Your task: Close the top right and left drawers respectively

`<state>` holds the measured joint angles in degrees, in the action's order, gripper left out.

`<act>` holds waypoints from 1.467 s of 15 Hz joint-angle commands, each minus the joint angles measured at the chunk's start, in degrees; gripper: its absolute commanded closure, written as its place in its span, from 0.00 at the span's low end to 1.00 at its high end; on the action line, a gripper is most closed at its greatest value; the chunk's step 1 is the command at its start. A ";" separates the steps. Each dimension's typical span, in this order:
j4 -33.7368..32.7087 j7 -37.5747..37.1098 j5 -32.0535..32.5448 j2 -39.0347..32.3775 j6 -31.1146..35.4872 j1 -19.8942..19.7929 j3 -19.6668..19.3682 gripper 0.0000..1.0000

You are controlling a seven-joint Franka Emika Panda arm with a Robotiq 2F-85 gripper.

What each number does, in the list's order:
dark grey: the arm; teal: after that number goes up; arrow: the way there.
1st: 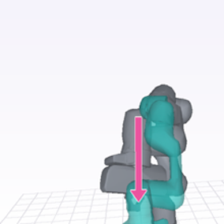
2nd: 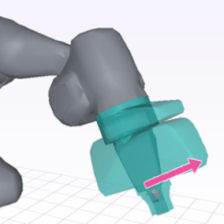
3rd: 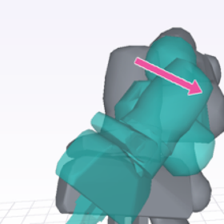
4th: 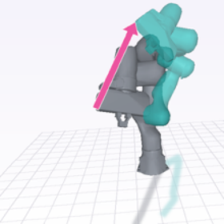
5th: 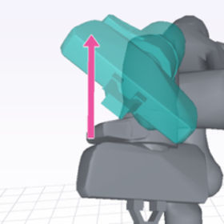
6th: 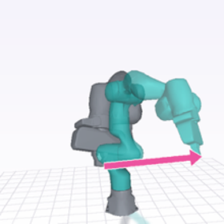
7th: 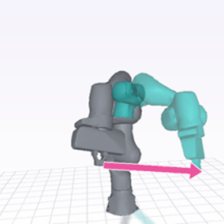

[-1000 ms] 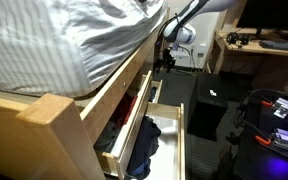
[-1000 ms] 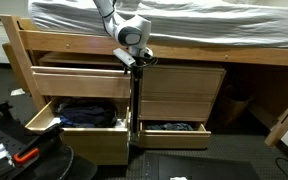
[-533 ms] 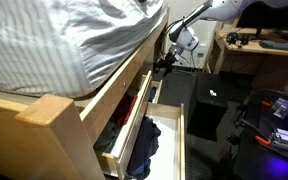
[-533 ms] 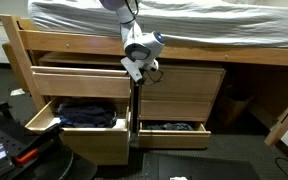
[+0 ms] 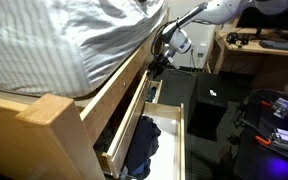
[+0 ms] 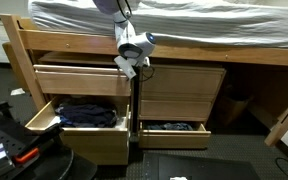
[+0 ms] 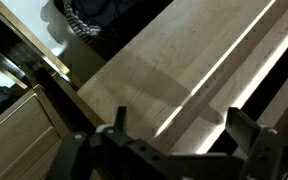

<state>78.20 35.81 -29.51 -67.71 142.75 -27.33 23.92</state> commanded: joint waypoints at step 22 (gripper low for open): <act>-18.89 52.67 -50.15 -18.02 4.20 18.22 -7.67 0.00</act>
<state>61.90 82.04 -71.88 -85.73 144.84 -14.44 19.72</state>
